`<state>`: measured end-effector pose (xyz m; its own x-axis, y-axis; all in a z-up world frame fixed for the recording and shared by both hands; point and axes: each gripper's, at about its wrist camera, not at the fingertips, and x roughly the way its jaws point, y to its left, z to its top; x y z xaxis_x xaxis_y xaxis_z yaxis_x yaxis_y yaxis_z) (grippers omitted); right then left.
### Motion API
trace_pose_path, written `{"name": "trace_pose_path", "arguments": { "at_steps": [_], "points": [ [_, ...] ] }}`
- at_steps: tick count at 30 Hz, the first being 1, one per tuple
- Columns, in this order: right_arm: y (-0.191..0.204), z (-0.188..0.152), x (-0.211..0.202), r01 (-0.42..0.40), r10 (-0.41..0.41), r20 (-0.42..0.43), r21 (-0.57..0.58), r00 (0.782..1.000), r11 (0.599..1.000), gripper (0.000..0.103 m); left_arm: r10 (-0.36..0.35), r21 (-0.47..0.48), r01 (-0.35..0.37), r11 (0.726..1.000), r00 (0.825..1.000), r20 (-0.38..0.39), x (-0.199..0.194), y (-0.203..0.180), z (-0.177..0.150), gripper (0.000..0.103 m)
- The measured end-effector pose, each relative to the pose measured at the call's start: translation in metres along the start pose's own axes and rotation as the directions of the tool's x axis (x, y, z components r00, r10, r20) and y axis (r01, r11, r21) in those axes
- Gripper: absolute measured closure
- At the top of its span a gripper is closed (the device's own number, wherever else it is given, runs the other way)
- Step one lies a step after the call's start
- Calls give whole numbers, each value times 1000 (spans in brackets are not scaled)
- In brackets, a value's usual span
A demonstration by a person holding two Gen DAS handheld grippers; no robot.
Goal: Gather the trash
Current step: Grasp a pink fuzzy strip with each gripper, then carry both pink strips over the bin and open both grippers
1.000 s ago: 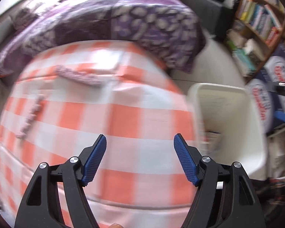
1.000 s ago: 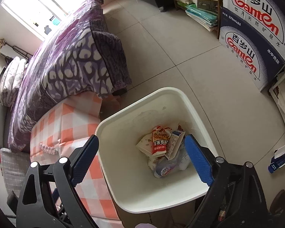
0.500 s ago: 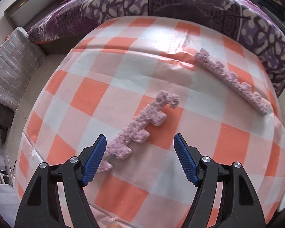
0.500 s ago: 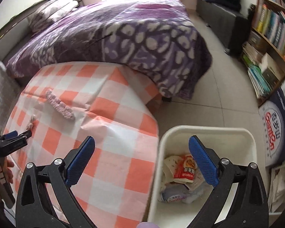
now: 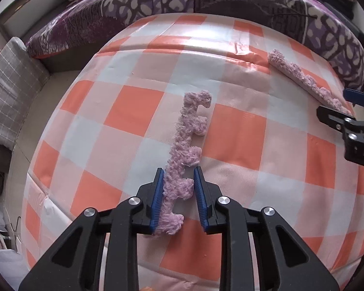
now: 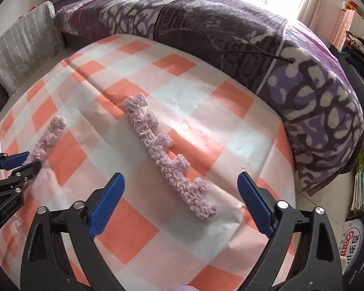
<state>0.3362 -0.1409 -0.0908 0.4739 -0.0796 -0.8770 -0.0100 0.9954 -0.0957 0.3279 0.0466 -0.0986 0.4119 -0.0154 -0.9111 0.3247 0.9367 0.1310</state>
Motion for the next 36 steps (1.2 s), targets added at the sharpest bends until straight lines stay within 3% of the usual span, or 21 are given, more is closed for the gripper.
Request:
{"name": "trace_pose_path", "arguments": {
  "at_steps": [1, 3, 4, 5, 9, 13, 21, 36],
  "points": [
    [2, 0, 5, -3, 3, -16, 1, 1000, 1000, 40, 6, 0, -6, 1000, 1000, 0, 0, 2, -2, 78],
    [3, 0, 2, -39, 38, 6, 28, 999, 999, 51, 23, -13, -23, 1000, 1000, -1, -1, 7, -3, 78],
    [5, 0, -2, -54, 54, 13, 36, 998, 998, 69, 32, -27, -32, 999, 999, -2, -1, 11, -4, 78],
    [8, 0, -6, -35, 35, 16, 42, 999, 998, 82, 39, -44, -39, 998, 999, -5, -1, 16, -5, 78],
    [11, -9, -28, -47, 43, 58, 68, 997, 997, 82, 73, -110, -74, 991, 997, -18, -7, 33, -6, 78],
    [-3, -22, -59, -92, 73, 117, 160, 990, 983, 82, 82, -155, -78, 985, 997, 17, -29, 42, -2, 78],
    [-33, -49, -122, -88, 35, 209, 250, 977, 964, 81, 101, -219, -82, 972, 992, 79, -76, 39, -7, 78],
    [-107, -119, -186, -86, -8, 227, 404, 974, 911, 81, 50, -308, 8, 951, 982, 180, -150, 1, -24, 78]
  ]
}}
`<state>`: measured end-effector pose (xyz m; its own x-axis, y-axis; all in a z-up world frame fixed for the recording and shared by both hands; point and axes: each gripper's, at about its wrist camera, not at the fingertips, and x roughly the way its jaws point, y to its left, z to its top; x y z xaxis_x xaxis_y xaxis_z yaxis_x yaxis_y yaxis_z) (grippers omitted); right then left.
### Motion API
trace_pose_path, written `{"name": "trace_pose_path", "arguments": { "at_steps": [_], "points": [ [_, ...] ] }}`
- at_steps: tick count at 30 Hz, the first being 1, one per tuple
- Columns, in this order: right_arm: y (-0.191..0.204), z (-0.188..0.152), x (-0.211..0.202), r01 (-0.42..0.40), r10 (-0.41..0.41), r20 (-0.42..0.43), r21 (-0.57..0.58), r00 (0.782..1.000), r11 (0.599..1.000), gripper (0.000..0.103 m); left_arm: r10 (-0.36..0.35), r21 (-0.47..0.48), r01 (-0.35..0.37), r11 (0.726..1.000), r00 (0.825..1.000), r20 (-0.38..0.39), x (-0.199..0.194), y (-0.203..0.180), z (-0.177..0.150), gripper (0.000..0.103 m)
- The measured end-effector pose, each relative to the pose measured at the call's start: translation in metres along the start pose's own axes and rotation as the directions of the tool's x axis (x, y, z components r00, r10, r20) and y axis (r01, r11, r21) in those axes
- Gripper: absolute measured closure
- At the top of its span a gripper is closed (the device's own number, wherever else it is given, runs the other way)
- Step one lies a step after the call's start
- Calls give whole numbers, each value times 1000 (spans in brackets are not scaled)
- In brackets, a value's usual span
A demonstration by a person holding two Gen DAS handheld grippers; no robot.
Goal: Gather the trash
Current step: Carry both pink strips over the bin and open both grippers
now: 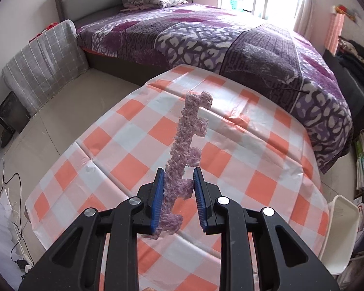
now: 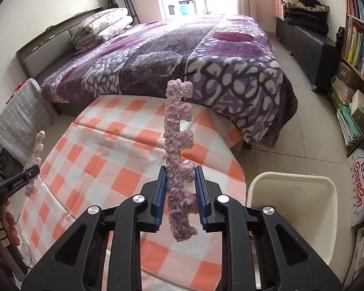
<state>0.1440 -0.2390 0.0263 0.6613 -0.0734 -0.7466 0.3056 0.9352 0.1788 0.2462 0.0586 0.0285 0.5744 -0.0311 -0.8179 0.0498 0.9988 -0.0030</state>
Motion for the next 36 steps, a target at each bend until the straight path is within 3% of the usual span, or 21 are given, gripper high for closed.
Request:
{"name": "trace_pose_path", "arguments": {
  "at_steps": [5, 9, 15, 26, 31, 33, 35, 36],
  "points": [
    [-37, -9, -15, 13, -13, -2, 85, 1000, 996, 81, -43, 2, 43, 999, 998, 36, -24, -26, -10, 78],
    [-60, -16, -21, 83, -85, 15, 105, 996, 991, 81, -109, -19, 110, 994, 992, 62, -38, -51, -21, 78],
    [-90, -15, -30, 129, -137, 45, 149, 989, 980, 81, -143, 40, 140, 989, 987, 74, -41, -100, -32, 78],
    [-137, -14, -34, 175, -179, -2, 234, 984, 956, 81, -227, 157, 216, 964, 972, 54, -49, -171, -51, 78],
    [-168, -18, -30, 196, -176, -87, 334, 980, 922, 79, -272, 214, 264, 941, 962, 12, -49, -204, -67, 78],
    [-182, -21, -30, 192, -159, -118, 388, 980, 902, 74, -288, 241, 281, 929, 958, -4, -49, -219, -75, 78],
    [-192, -25, -32, 187, -150, -120, 428, 981, 884, 56, -302, 273, 296, 916, 953, -19, -50, -235, -84, 78],
    [-201, -26, -36, 190, -155, -113, 459, 981, 868, 51, -308, 287, 303, 909, 951, -27, -50, -243, -89, 78]
  ]
}}
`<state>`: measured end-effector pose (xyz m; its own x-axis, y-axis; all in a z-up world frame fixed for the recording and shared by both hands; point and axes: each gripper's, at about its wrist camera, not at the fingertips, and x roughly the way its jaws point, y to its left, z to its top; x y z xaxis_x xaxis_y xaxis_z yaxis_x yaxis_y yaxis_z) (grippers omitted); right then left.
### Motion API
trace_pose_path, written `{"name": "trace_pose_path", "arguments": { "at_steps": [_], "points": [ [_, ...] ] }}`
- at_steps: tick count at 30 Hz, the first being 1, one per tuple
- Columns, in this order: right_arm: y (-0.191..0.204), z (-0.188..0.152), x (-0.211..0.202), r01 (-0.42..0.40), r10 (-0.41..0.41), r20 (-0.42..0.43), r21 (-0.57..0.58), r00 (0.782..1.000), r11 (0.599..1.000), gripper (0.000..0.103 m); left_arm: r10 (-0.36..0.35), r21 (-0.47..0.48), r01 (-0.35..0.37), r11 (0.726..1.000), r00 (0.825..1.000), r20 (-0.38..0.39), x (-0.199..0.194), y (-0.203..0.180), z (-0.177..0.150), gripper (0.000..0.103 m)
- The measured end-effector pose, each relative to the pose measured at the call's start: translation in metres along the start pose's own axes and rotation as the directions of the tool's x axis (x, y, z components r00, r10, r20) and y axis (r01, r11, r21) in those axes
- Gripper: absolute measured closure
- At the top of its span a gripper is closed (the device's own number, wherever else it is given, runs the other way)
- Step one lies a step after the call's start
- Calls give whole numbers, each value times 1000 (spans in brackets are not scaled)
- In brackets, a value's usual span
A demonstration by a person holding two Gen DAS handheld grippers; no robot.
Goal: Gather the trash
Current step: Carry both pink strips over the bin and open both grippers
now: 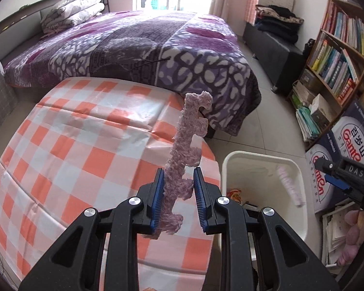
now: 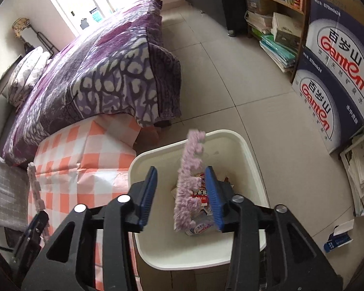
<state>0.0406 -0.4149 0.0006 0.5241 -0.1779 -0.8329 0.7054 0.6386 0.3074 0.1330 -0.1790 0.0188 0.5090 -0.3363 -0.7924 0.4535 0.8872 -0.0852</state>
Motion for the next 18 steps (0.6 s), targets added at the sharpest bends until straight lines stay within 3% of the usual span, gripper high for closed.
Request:
{"name": "trace_pose_path", "arguments": {
  "at_steps": [2, 5, 12, 14, 17, 18],
  "points": [
    [-9, 0, -2, 7, -8, 17, 30, 1000, 1000, 40, -18, 29, 18, 999, 1000, -14, 5, -16, -4, 78],
    [-27, 4, -7, 7, -10, 34, 89, 999, 996, 34, -42, 71, 44, 996, 999, -30, 11, -41, -10, 78],
    [-70, 15, -21, 2, -21, 78, 231, 997, 973, 29, -137, 140, 146, 979, 988, -75, 22, -94, -20, 78],
    [-79, 16, -25, -4, -21, 92, 262, 996, 965, 27, -198, 133, 209, 969, 975, -97, 24, -104, -20, 77],
    [-89, 16, -33, -15, -23, 126, 295, 992, 955, 24, -315, 100, 327, 940, 941, -123, 27, -114, -18, 74],
    [-91, 16, -34, -20, -21, 132, 303, 991, 953, 23, -333, 92, 344, 934, 935, -119, 27, -116, -18, 60]
  ]
}}
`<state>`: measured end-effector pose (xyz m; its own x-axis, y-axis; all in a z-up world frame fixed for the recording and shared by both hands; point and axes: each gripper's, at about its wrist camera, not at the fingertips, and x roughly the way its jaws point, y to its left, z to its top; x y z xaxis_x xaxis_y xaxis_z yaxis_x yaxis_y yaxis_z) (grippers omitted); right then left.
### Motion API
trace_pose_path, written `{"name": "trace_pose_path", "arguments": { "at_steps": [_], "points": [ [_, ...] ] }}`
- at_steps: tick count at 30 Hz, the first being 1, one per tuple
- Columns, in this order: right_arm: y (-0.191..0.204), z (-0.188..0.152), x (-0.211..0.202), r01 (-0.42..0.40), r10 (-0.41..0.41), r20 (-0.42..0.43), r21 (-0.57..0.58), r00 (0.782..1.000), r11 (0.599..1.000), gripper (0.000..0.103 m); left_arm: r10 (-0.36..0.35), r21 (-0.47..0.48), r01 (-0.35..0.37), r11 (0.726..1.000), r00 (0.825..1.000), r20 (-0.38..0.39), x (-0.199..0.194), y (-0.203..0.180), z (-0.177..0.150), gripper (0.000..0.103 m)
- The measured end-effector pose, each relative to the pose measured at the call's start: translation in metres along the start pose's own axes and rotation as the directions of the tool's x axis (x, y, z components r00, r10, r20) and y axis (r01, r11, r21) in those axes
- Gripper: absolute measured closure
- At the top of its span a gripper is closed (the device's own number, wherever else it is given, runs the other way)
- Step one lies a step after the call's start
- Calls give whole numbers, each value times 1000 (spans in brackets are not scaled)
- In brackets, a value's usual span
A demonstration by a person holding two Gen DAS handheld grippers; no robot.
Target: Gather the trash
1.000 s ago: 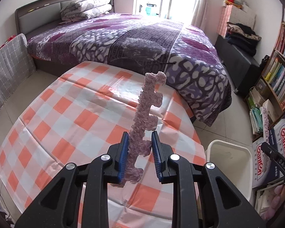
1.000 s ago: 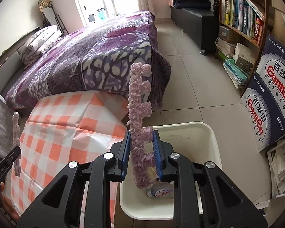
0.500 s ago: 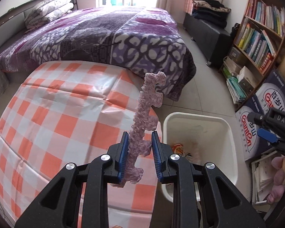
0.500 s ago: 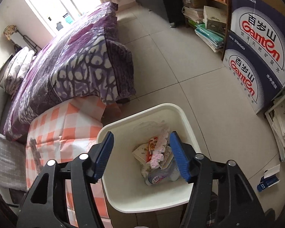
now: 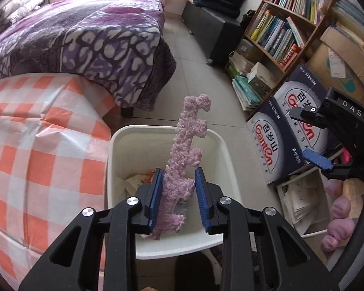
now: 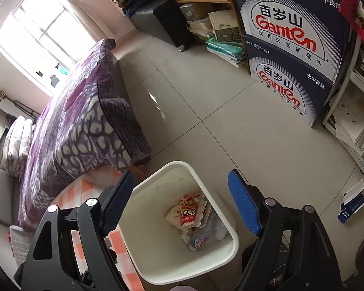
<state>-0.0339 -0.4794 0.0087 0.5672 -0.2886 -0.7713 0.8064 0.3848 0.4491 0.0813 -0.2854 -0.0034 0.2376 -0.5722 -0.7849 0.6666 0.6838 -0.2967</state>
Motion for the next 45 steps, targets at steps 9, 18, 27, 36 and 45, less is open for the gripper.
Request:
{"name": "trace_pose_path", "arguments": {
  "at_steps": [9, 18, 27, 36, 45],
  "points": [
    [6, -5, -20, 8, -4, 103, -37, 995, 999, 13, 155, 41, -160, 986, 982, 105, -23, -1, -6, 26],
    [58, -67, -59, 105, -9, 311, -295, 950, 950, 7, 487, -102, -497, 862, 757, 436, -115, 31, -28, 7],
    [89, -136, -82, 85, 95, 335, -485, 938, 870, 7, 582, -322, -491, 810, 741, 334, -161, 87, -70, 7],
    [106, -170, -84, 99, 138, 357, -571, 924, 815, 7, 619, -356, -515, 780, 720, 313, -168, 100, -93, 7],
    [107, -174, -81, 75, 153, 330, -587, 931, 806, 7, 622, -353, -521, 777, 719, 311, -167, 101, -92, 7]
  ]
}}
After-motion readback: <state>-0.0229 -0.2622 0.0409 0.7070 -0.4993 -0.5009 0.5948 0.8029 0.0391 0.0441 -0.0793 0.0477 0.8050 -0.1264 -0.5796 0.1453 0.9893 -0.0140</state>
